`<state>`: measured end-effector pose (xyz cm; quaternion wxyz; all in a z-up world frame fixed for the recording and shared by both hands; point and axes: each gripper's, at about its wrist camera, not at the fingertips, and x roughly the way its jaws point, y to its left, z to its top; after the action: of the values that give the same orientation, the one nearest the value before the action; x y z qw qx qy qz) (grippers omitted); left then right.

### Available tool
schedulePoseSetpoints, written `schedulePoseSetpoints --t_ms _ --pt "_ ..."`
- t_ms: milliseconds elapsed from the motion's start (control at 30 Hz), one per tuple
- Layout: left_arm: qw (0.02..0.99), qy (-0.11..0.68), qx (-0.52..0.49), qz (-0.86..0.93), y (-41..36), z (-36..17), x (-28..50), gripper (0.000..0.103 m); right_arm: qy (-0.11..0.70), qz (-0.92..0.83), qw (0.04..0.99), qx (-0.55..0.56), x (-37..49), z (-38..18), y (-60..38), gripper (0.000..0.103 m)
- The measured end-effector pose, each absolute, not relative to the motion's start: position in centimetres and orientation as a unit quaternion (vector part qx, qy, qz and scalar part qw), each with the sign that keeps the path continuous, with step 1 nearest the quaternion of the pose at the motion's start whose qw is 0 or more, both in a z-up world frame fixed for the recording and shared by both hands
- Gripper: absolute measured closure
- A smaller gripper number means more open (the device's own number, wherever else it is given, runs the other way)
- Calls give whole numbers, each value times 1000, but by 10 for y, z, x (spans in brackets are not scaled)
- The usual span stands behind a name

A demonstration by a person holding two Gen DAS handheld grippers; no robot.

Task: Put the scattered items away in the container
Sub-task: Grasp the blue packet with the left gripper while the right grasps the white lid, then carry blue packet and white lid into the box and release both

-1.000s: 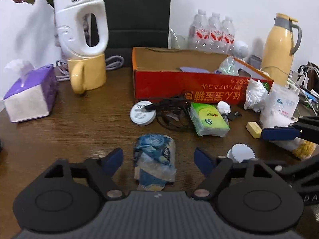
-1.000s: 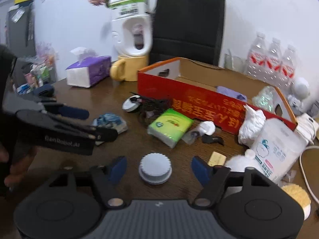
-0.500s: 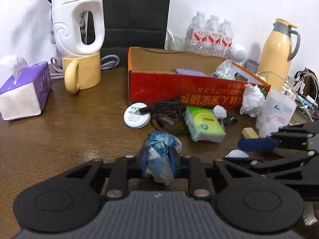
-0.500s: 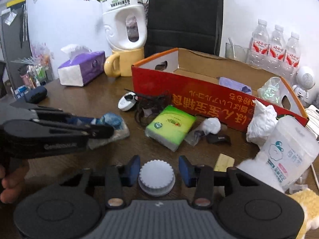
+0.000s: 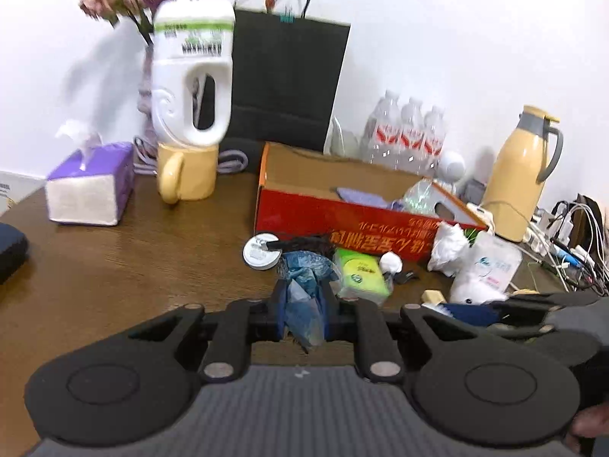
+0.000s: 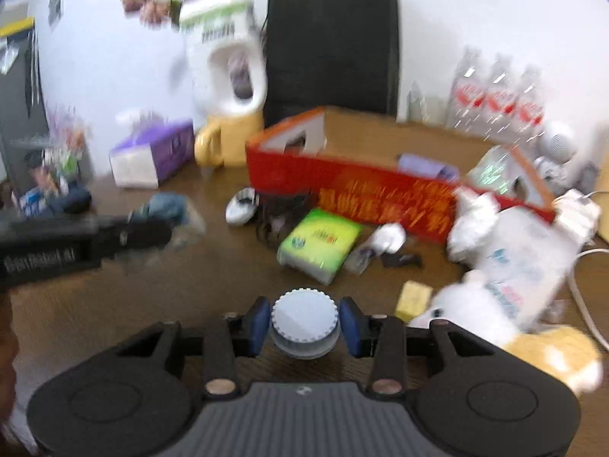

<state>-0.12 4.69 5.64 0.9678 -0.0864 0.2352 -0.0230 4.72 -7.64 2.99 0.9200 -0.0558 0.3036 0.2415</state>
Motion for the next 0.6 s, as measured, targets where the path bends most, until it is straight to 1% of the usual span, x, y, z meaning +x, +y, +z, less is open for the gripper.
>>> schedulePoseSetpoints --t_ms 200,400,600 --pt "972 222 -64 -41 18 65 -31 86 237 209 949 -10 -7 55 -118 64" --pt "973 218 -42 -59 -3 72 -42 86 221 184 957 44 -39 57 -148 64" --pt "975 203 -53 -72 -10 84 -37 86 201 177 962 51 -40 70 -161 64"
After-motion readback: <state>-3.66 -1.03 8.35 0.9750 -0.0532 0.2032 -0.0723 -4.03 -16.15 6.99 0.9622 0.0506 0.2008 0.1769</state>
